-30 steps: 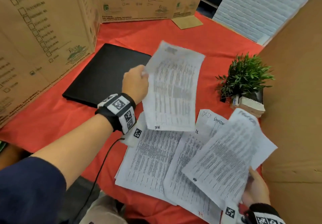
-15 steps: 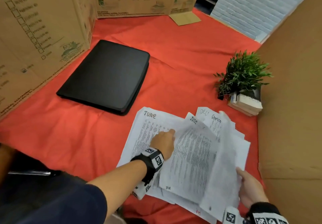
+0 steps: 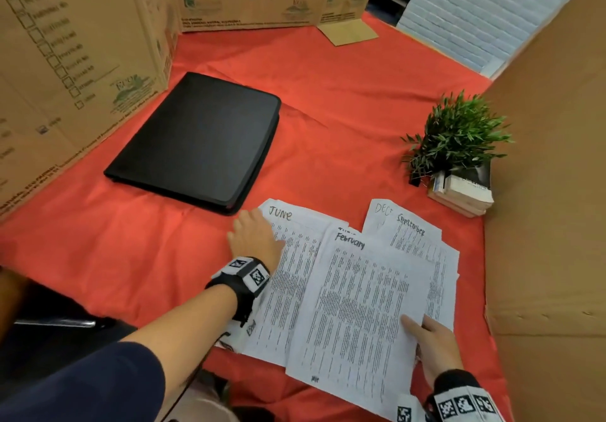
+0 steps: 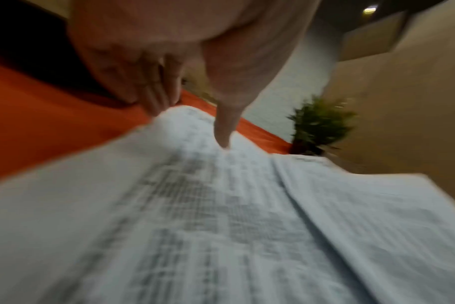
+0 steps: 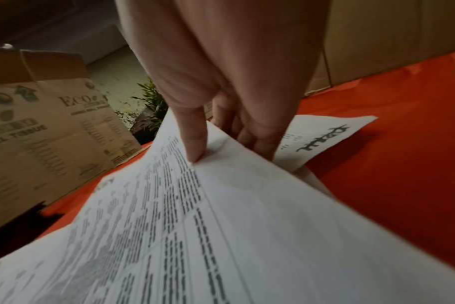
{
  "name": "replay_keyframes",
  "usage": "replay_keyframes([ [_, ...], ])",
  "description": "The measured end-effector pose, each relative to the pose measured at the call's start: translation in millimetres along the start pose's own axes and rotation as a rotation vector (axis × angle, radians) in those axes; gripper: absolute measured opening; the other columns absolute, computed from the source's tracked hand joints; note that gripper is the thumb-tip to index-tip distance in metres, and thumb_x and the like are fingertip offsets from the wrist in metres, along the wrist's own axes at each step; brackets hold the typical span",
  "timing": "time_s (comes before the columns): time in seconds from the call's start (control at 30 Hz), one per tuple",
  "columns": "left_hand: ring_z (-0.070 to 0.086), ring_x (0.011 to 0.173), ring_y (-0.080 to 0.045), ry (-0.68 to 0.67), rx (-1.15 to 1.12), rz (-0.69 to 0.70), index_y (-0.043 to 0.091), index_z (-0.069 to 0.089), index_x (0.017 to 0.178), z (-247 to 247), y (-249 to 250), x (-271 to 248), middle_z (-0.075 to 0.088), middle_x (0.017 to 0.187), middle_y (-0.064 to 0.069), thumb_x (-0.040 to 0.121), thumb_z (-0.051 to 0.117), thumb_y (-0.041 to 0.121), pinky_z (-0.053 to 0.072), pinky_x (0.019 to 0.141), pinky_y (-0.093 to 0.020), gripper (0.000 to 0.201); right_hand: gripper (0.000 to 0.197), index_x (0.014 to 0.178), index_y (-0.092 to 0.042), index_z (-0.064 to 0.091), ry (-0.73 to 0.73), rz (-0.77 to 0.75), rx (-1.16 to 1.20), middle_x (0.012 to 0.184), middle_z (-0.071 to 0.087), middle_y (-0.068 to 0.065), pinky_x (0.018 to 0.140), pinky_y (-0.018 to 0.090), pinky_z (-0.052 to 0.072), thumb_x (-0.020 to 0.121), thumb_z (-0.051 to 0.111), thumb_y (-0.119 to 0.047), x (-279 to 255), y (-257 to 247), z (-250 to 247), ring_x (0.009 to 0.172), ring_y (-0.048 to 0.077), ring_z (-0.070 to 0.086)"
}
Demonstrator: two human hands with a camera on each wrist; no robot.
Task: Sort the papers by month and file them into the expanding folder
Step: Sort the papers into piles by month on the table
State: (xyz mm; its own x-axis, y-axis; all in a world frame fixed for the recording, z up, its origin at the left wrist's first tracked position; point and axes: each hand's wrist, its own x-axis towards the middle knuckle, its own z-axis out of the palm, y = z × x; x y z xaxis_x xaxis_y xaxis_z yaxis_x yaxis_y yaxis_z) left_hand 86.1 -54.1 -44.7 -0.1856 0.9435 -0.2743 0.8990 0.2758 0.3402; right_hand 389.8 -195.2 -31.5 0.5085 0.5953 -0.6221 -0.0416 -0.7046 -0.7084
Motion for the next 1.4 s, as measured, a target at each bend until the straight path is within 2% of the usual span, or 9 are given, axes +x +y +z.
replay_keyframes([
  [0.33,0.062,0.096,-0.030,-0.131,-0.031,0.029,0.018,0.062,0.079,-27,-43,27,0.068,0.100,-0.008,0.081,0.075,0.037,0.050,0.079,-0.035,0.023,0.036,0.114,-0.006,0.062,-0.117,-0.122,0.037,0.104,0.073,0.013,0.087,0.050,0.053,0.083,0.061,0.011,5,-14,7,0.095,0.036,0.069],
  [0.53,0.064,0.097,-0.032,-0.011,0.421,0.407,0.018,0.064,0.104,-64,-40,33,0.065,0.104,-0.008,0.095,0.048,0.023,0.044,0.072,-0.035,0.018,0.025,0.096,-0.011,0.072,-0.095,-0.222,0.035,0.105,0.071,0.012,0.091,0.049,0.049,0.082,0.055,0.002,9,-29,22,0.107,0.036,0.062],
  [0.83,0.053,0.076,-0.018,0.176,-0.474,0.834,0.014,0.058,0.083,-114,-7,32,0.056,0.088,0.000,0.085,0.047,0.023,0.046,0.068,-0.035,0.014,0.023,0.103,-0.012,0.077,-0.540,-0.138,0.564,0.111,0.073,0.004,0.081,0.017,0.052,0.092,0.057,-0.013,6,-77,56,0.117,0.023,0.057],
  [0.9,0.053,0.082,-0.014,0.207,-0.533,0.872,0.012,0.057,0.075,-126,6,34,0.058,0.097,-0.001,0.085,0.047,0.027,0.041,0.071,-0.027,0.020,0.038,0.090,-0.016,0.080,-0.660,-0.118,0.580,0.108,0.073,-0.001,0.088,0.022,0.049,0.056,0.091,-0.029,8,-94,58,0.103,0.011,0.067],
  [1.03,0.052,0.066,-0.022,0.107,-0.758,0.749,0.001,0.055,0.069,-144,31,40,0.064,0.076,-0.011,0.083,0.041,0.027,0.043,0.063,-0.036,0.033,0.029,0.114,0.002,0.067,-0.398,-0.324,0.397,0.126,0.063,-0.001,0.086,0.025,0.054,0.086,0.058,0.002,11,-129,63,0.115,0.015,0.057],
  [1.1,0.035,0.056,-0.022,0.025,-0.890,0.667,0.006,0.043,0.061,-152,42,40,0.045,0.058,-0.007,0.082,0.040,0.020,0.031,0.055,-0.035,0.026,0.041,0.086,-0.005,0.076,-0.321,-0.339,0.360,0.096,0.074,-0.008,0.082,0.018,0.053,0.094,0.040,0.012,7,-138,66,0.086,0.001,0.066],
  [1.17,0.025,0.057,-0.015,-0.063,-1.072,0.611,0.015,0.035,0.060,-159,53,38,0.030,0.057,0.002,0.084,0.043,0.014,0.024,0.053,-0.028,0.026,0.046,0.070,-0.019,0.077,-0.293,-0.390,0.384,0.072,0.072,-0.014,0.079,0.022,0.053,0.092,0.044,0.005,4,-145,62,0.068,-0.001,0.064],
  [1.23,0.032,0.052,-0.011,-0.143,-1.225,0.525,0.016,0.038,0.063,-165,61,35,0.038,0.056,0.006,0.093,0.048,0.015,0.029,0.050,-0.023,0.032,0.024,0.106,-0.010,0.069,-0.302,-0.475,0.441,0.098,0.073,0.001,0.083,0.027,0.054,0.093,0.052,0.000,-3,-159,56,0.088,0.012,0.067],
  [1.4,0.070,0.078,-0.026,-0.185,-0.903,0.299,0.007,0.060,0.082,-107,60,43,0.072,0.087,-0.008,0.093,0.057,0.040,0.056,0.079,-0.039,0.034,0.076,0.134,0.002,0.048,0.100,-0.449,0.277,0.137,0.052,0.022,0.088,0.024,0.052,0.086,0.059,-0.056,-19,-162,1,0.115,0.034,0.058],
])
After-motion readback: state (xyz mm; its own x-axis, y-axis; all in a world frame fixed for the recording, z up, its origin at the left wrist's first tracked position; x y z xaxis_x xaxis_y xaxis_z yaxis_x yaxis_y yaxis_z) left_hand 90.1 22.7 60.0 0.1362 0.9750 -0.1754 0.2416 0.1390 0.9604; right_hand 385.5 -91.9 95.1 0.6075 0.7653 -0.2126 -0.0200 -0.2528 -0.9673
